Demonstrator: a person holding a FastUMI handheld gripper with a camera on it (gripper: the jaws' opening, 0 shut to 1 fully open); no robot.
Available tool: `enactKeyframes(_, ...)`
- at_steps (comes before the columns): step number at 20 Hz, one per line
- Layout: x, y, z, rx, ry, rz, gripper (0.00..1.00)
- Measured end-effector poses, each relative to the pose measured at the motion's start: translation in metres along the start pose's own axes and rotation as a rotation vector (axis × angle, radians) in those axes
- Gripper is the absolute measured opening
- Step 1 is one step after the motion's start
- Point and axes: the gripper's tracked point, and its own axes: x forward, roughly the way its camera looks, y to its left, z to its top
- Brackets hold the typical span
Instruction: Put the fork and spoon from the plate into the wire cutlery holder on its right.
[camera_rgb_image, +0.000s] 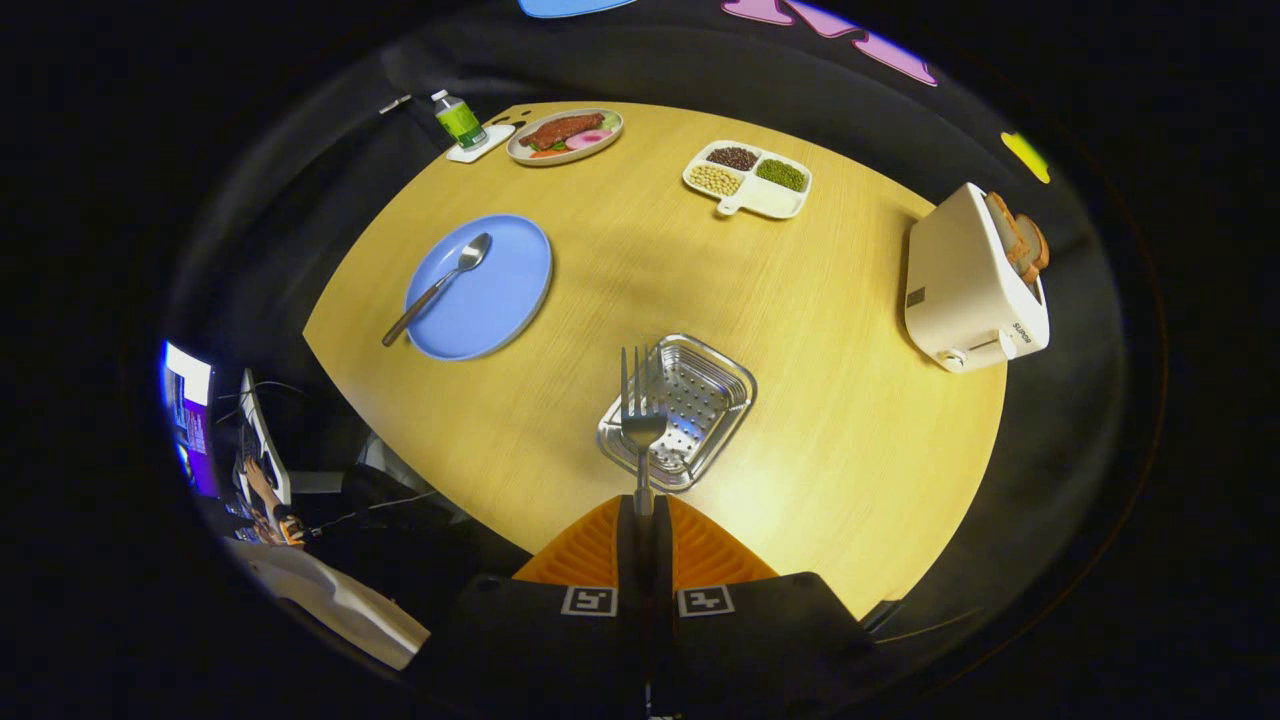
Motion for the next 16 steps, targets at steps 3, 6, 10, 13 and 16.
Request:
enactKeyframes(3,0.009,-0.007,-0.003,-0.010,0.065,0.019,0.07)
enactKeyframes(6,0.020,-0.013,-0.006,-0.013,0.146,0.037,0.07)
enactKeyframes(10,0.032,-0.017,-0.001,0.006,0.217,0.044,0.07)
enactKeyframes(13,0.037,-0.018,0.001,-0.008,0.257,0.038,0.09)
enactKeyframes(16,0.040,-0.017,0.004,-0.018,0.276,0.036,0.13)
